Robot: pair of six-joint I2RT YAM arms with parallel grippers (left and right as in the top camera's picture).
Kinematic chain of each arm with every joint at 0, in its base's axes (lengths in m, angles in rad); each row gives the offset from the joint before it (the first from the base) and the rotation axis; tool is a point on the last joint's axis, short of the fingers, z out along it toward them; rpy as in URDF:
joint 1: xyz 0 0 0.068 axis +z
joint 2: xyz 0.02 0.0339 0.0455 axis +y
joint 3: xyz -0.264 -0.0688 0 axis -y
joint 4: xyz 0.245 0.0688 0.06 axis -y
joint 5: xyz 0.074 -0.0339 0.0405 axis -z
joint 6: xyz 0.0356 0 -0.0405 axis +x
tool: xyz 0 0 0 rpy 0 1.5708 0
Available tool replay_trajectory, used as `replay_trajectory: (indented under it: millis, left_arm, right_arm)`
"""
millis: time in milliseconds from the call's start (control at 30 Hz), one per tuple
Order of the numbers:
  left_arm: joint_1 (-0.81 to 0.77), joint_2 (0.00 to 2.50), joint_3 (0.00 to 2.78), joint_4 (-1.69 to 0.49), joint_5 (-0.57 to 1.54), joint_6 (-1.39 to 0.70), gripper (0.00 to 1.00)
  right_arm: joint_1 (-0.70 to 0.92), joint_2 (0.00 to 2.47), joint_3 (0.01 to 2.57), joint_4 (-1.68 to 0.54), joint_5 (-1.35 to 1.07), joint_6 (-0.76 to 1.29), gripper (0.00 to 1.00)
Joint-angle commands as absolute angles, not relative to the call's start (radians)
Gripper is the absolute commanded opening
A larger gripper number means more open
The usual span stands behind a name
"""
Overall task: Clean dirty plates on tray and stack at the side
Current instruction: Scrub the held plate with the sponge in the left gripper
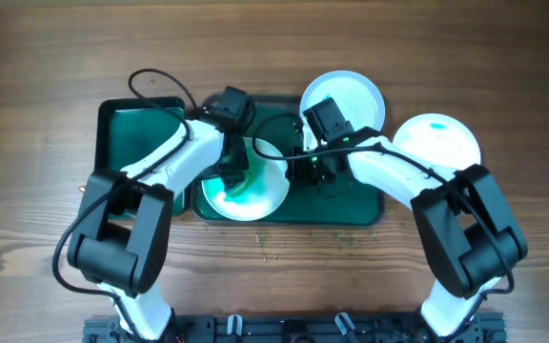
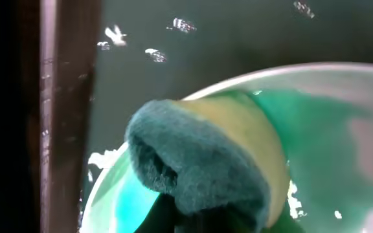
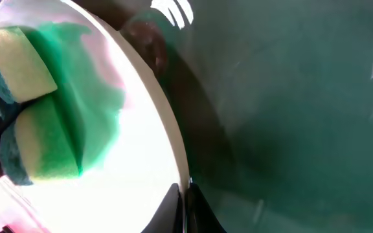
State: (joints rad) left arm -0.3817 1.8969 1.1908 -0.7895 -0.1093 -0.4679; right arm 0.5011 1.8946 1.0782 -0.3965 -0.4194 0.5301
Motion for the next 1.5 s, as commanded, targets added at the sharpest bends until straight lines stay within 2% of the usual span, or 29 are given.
replay_trajectory:
  millis: [0, 67, 133, 333, 533, 667, 733, 867, 1033, 1100, 1300, 1467]
  left_arm:
    - [-0.356, 1.929, 1.152, -0.831, 0.372, -0.104, 0.04]
    - [-0.356, 1.929, 1.152, -0.835, 0.581, 0.023, 0.04]
    - [-0.356, 1.929, 1.152, -0.83, 0.68, 0.073, 0.04]
    - [-0.355, 1.929, 1.152, -0.715, 0.67, 0.036, 0.04]
    - [-0.355, 1.929, 1.17, -0.619, 0.051, -0.354, 0.04]
    - [-0.355, 1.928, 1.256, -0.777, -0.252, -0.481, 0.04]
    - [-0.355, 1.928, 1.29, -0.864, -0.312, -0.507, 0.04]
    - [-0.36, 1.928, 1.298, -0.968, -0.201, -0.496, 0.04]
    - [-0.39, 1.928, 1.298, -0.971, 0.31, -0.19, 0.04]
    - [-0.401, 1.928, 1.298, -0.927, 0.402, -0.13, 0.04]
    - [-0.392, 1.928, 1.298, -0.719, 0.345, -0.143, 0.04]
    - [-0.383, 1.928, 1.298, -0.678, -0.112, -0.335, 0.04]
  right_arm:
    - [0.487, 1.909, 1.089, -0.413, -0.389, 0.546, 0.04]
    - [0.487, 1.909, 1.089, -0.413, -0.389, 0.546, 0.04]
    - [0.487, 1.909, 1.089, -0.413, -0.389, 0.546, 0.04]
    - [0.487, 1.909, 1.089, -0.413, -0.389, 0.549, 0.04]
    - [0.487, 1.909, 1.089, -0.413, -0.389, 0.549, 0.04]
    - [0.487, 1.909, 1.089, -0.413, -0.389, 0.55, 0.04]
    - [0.487, 1.909, 1.089, -0.413, -0.389, 0.549, 0.04]
    - [0.487, 1.909, 1.089, -0.413, -0.389, 0.548, 0.04]
    - [0.487, 1.909, 1.089, -0.413, -0.389, 0.549, 0.04]
    - [0.487, 1.909, 1.089, -0.413, -0.389, 0.549, 0.04]
    - [0.487, 1.909, 1.089, -0.413, -0.389, 0.549, 0.04]
    - [0.487, 1.909, 1.089, -0.413, -0.389, 0.549, 0.04]
